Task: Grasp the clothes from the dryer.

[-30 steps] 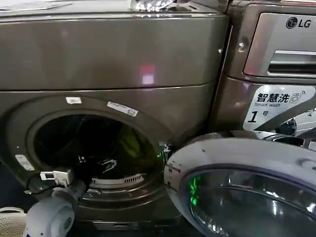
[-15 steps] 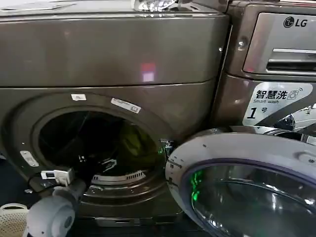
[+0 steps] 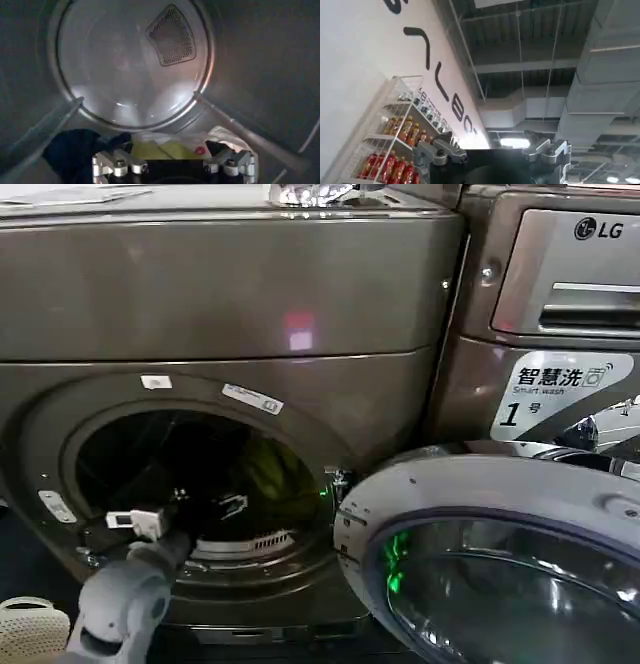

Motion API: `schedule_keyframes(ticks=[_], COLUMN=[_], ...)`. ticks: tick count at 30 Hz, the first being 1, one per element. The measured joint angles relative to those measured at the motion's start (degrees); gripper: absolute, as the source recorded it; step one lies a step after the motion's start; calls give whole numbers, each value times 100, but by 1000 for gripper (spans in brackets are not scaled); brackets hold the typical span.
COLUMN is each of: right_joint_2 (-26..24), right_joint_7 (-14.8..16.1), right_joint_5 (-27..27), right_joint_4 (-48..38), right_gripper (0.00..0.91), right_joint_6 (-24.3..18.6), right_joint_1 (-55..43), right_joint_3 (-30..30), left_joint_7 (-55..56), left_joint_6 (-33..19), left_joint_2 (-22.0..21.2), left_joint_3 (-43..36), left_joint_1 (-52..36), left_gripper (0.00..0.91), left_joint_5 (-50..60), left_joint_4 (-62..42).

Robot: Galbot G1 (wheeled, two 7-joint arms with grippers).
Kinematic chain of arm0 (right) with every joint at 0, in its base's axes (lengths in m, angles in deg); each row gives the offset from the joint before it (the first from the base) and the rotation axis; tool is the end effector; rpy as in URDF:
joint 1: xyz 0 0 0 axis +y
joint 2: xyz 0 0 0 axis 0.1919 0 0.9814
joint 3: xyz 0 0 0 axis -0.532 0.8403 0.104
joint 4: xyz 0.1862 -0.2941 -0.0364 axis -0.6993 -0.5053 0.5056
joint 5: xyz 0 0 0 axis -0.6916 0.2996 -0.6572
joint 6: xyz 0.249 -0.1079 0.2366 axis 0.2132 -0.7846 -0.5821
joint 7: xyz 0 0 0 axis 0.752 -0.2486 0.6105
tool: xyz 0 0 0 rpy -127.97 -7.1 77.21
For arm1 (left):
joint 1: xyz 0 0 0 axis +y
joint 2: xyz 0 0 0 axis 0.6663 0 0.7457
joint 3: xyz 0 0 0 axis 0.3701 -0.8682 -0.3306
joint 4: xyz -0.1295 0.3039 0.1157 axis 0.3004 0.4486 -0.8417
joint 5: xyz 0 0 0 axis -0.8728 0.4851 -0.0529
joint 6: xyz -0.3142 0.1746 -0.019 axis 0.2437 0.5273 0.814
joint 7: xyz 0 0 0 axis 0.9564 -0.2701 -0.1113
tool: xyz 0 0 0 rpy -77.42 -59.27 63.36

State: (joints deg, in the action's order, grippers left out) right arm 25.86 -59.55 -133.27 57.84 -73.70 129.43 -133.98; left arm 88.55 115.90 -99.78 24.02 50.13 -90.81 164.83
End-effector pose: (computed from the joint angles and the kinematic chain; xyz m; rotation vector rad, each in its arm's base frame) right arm -0.0921 -0.3630 0.0884 1.4908 2.0475 -0.7431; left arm 0.3017 0.0489 -0.1651 -0.2386 -2.8693 -0.0461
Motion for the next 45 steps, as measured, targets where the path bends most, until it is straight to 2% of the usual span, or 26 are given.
schedule_keyframes(ticks=[45], right_joint_2=[-82], right_joint_7=[78], right_joint_5=[-113], right_joint_4=[83], right_gripper=[907], right_joint_6=[2], right_joint_1=[3], right_joint_3=[-6], left_joint_7=[-55], left_joint_6=[-1246], left_joint_2=[-706], left_joint_3=[-1178], left_joint_1=[-3376], left_gripper=[907], left_joint_5=[467], left_joint_4=[-4321])
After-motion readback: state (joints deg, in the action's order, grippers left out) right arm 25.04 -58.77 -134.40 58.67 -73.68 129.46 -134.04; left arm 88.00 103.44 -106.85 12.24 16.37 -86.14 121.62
